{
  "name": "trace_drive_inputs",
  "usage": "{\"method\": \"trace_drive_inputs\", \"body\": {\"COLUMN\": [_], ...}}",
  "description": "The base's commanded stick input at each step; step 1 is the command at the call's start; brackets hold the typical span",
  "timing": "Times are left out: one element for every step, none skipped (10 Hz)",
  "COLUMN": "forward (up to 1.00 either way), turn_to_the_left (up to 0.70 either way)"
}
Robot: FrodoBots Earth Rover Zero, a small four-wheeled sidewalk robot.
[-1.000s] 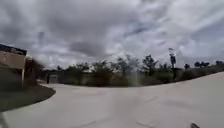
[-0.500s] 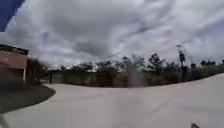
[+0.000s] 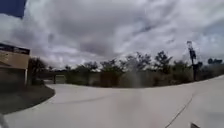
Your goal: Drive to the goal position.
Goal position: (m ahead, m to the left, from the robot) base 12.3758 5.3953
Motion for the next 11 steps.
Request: {"method": "trace_drive_inputs", "body": {"forward": [0.69,0.69,0.69,0.69,0.69,0.69,0.69,0.69,0.69,0.69,0.69], "turn_to_the_left": [0.14,0.14,0.14,0.14,0.14,0.14,0.14,0.14,0.14,0.14,0.14]}}
